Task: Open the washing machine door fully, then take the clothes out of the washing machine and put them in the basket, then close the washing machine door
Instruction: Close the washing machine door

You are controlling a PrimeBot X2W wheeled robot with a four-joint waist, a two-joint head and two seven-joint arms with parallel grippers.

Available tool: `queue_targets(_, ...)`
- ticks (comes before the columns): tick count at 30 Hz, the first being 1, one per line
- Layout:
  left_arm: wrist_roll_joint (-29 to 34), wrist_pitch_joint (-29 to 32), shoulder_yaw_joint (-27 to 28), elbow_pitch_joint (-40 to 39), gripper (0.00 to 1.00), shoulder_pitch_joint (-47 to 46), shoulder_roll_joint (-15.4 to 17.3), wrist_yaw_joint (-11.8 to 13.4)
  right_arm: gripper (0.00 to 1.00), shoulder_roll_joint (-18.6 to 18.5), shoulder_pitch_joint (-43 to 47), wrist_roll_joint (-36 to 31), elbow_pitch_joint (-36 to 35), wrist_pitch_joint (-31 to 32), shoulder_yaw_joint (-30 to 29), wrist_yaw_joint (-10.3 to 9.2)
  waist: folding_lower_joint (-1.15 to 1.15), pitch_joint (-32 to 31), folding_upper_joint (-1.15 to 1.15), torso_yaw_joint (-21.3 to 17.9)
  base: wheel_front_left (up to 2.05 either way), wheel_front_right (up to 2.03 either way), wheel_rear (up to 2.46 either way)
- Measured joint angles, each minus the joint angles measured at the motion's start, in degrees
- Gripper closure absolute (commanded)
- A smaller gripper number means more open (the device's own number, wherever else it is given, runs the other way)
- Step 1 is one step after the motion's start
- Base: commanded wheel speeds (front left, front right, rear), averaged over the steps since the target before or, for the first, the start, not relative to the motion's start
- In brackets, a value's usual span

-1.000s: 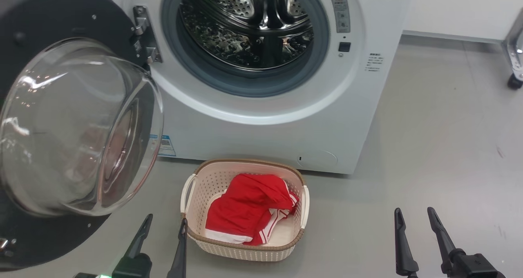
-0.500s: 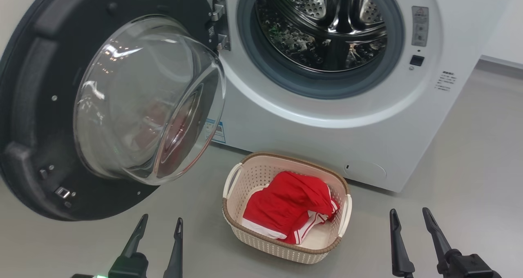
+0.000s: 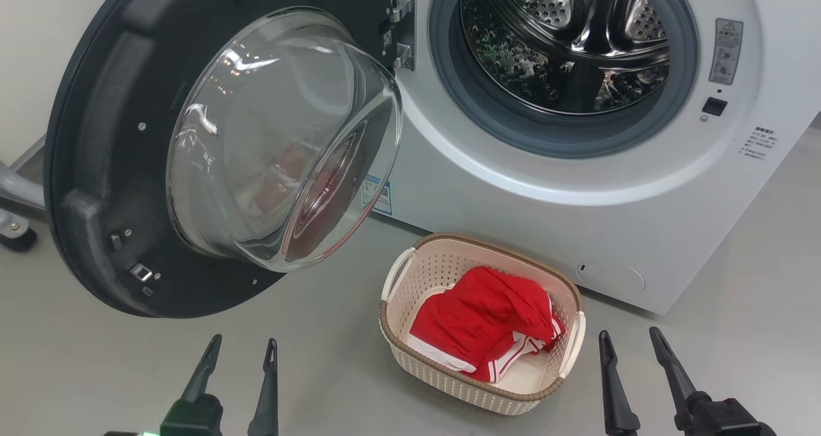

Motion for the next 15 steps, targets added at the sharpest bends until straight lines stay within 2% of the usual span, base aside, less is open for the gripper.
queue_targets(2, 0.0, 0.0, 0.0, 0.1, 0.01, 0.0, 0.0, 0.0, 0.0, 0.0, 0.0, 0.0, 0.2, 0.0, 0.0, 0.0, 0.0, 0.0, 0.0, 0.0, 0.0, 0.0, 0.0)
queue_targets(3, 0.0, 0.0, 0.0, 0.1, 0.1, 0.0, 0.0, 0.0, 0.0, 0.0, 0.0, 0.0, 0.3, 0.0, 0.0, 0.0, 0.0, -0.1, 0.0, 0.0, 0.0, 0.0, 0.0)
queue_targets(4, 0.0, 0.0, 0.1, 0.1, 0.41, 0.0, 0.0, 0.0, 0.0, 0.0, 0.0, 0.0, 0.4, 0.0, 0.0, 0.0, 0.0, -0.1, 0.0, 0.0, 0.0, 0.0, 0.0)
queue_targets(5, 0.0, 0.0, 0.1, 0.1, 0.67, 0.0, -0.1, 0.0, 0.0, 0.0, 0.0, 0.0, 0.4, 0.0, 0.1, 0.0, 0.0, -0.1, 0.0, -0.1, 0.0, 0.0, 0.0)
queue_targets(6, 0.0, 0.0, 0.1, 0.2, 1.0, 0.0, -0.1, 0.0, 0.0, 0.0, 0.0, 0.0, 0.5, 0.0, 0.1, 0.0, 0.0, -0.1, 0.0, -0.1, 0.0, 0.0, 0.0)
queue_targets(15, -2.6, 0.0, -0.8, -0.6, 1.0, 0.0, -0.3, -0.4, 0.0, 0.0, 0.0, -0.1, 0.7, 0.0, 0.2, 0.0, 0.0, -0.2, 0.0, -0.5, 0.0, 0.0, 0.0)
